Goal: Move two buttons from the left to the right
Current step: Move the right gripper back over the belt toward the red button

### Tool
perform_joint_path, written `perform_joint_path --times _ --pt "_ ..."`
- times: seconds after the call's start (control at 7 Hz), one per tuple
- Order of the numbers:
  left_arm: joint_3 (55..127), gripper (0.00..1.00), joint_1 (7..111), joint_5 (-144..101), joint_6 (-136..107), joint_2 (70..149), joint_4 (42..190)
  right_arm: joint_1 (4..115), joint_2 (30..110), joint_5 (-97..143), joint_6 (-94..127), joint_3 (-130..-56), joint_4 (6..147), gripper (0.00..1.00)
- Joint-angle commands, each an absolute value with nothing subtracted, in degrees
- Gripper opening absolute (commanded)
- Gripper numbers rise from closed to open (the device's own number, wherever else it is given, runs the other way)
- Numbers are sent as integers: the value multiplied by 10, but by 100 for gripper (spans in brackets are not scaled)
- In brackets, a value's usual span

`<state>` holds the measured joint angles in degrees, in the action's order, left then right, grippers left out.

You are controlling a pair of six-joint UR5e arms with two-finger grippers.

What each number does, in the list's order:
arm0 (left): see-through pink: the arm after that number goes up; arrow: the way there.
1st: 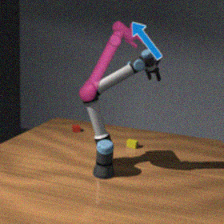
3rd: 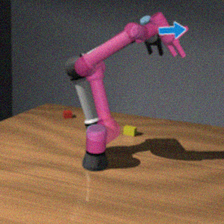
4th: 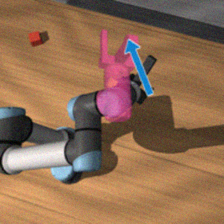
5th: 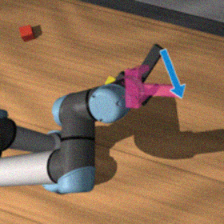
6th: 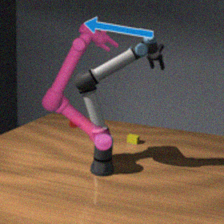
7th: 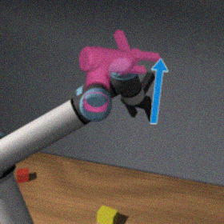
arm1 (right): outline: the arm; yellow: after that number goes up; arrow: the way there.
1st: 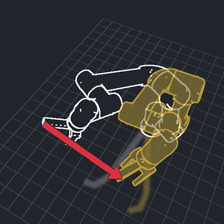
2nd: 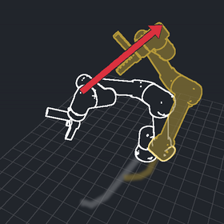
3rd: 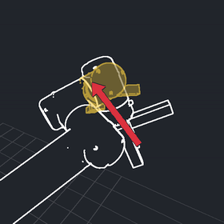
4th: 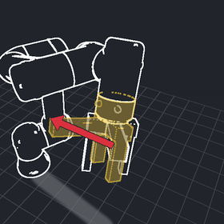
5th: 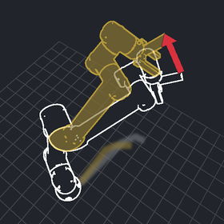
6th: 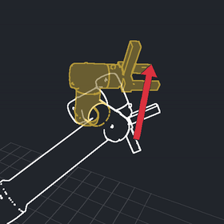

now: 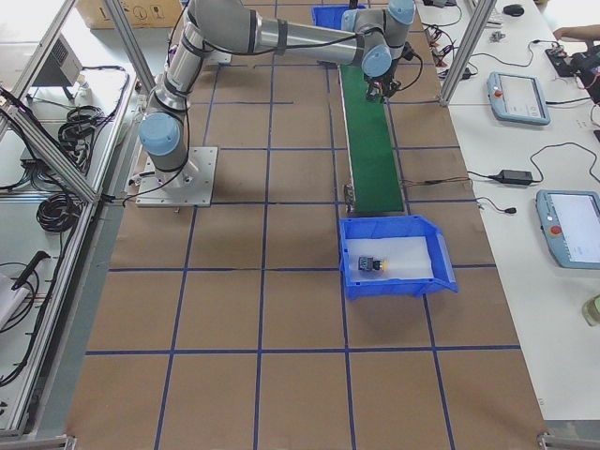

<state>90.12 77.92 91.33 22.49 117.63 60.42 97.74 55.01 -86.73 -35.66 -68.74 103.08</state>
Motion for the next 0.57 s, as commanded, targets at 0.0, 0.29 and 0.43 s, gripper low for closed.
perform_joint_path --times 0.0,0.29,0.43 --pt "890 100 778 912 230 1183 601 999 546 -868 -356 -691 1031 63" --pt "900 100 781 912 222 1180 603 1012 545 -869 -356 -693 1032 63" --pt "903 100 785 896 198 1177 604 1013 543 -868 -357 -694 1030 63"
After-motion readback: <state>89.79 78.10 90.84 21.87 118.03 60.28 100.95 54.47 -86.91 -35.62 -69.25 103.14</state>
